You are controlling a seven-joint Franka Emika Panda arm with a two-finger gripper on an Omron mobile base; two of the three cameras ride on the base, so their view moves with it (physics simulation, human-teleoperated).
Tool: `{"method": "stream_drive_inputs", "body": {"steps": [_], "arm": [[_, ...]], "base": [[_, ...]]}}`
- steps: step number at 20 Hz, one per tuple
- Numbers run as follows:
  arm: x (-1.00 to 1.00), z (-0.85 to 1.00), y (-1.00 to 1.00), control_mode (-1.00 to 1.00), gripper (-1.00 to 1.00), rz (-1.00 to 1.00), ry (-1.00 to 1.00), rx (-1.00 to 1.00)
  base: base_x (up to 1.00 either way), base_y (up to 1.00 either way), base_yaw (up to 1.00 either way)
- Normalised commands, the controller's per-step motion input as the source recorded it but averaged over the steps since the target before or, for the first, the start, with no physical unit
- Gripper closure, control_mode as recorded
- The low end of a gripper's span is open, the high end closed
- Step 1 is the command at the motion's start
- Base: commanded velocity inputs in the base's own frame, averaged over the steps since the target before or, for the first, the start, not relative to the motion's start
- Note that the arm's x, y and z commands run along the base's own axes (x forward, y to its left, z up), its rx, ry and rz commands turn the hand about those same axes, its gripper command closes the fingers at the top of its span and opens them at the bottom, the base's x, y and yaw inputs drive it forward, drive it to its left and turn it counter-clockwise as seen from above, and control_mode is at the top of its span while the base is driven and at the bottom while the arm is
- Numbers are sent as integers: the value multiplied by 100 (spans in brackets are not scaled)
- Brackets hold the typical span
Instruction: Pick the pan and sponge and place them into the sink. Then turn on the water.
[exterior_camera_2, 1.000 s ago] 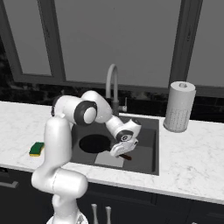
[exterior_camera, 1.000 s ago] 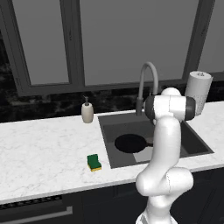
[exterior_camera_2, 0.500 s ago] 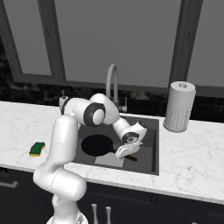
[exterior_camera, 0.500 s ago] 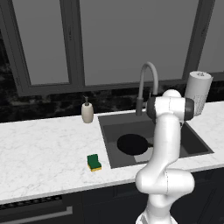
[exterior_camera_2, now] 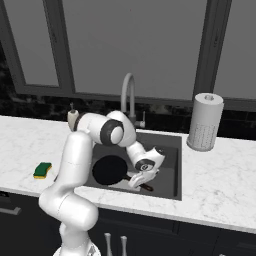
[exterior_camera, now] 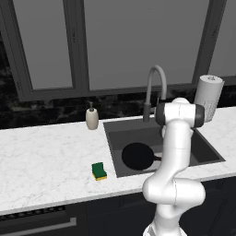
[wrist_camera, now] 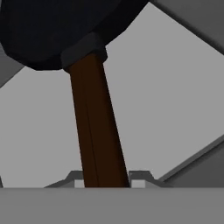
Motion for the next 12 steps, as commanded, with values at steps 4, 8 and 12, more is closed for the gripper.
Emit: {"method": "stream_drive_inputs", "body": {"steps": [4,8,12], "arm": [[0,-17,15,-100,100,0,-6,0],[0,-16,9,-100,100,0,-3,0],[2,-20,13,-100,100,0,-2,0]], "base": [[0,0,0],[0,0,0],[0,0,0]]}}
